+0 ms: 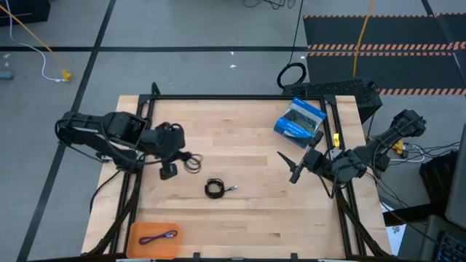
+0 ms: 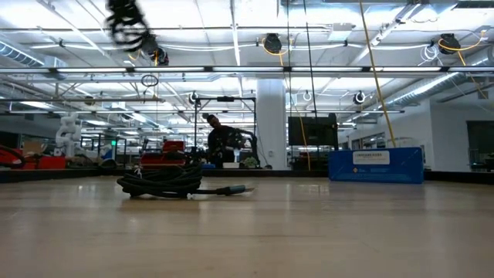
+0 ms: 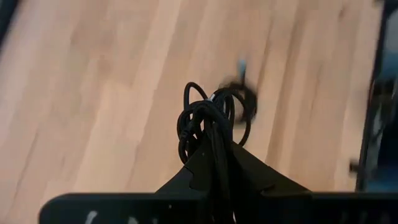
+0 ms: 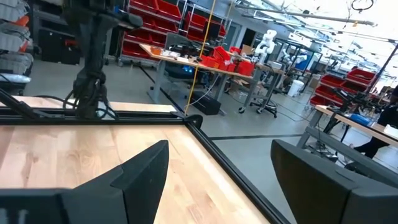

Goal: Pick and place USB-C Cables
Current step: Put the bottom black cable charger into the orange bin, then put the black cable charger into the orange bin

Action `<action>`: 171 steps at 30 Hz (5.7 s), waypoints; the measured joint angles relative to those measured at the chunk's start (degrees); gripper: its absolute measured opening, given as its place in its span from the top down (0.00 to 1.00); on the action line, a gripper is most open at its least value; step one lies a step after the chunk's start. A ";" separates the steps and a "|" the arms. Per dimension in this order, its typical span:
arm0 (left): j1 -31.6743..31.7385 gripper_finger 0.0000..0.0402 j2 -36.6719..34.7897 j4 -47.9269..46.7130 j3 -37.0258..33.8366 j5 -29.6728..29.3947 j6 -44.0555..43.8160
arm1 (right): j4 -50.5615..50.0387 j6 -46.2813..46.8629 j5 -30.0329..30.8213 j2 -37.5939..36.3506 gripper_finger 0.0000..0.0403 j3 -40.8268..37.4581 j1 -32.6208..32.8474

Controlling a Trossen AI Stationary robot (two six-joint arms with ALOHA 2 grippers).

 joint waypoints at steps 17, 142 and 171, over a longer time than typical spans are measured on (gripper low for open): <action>-1.55 0.92 0.55 -11.01 -0.31 10.18 -5.30 | -2.08 5.44 -12.67 0.00 0.44 -0.02 -1.32; -48.18 0.92 28.70 5.35 -0.44 4.23 -80.54 | -6.82 9.90 -31.76 0.04 1.00 -0.04 -1.99; -48.81 0.56 28.63 5.55 -5.65 6.97 -85.13 | -6.82 9.90 -31.76 0.04 1.00 -0.04 -1.99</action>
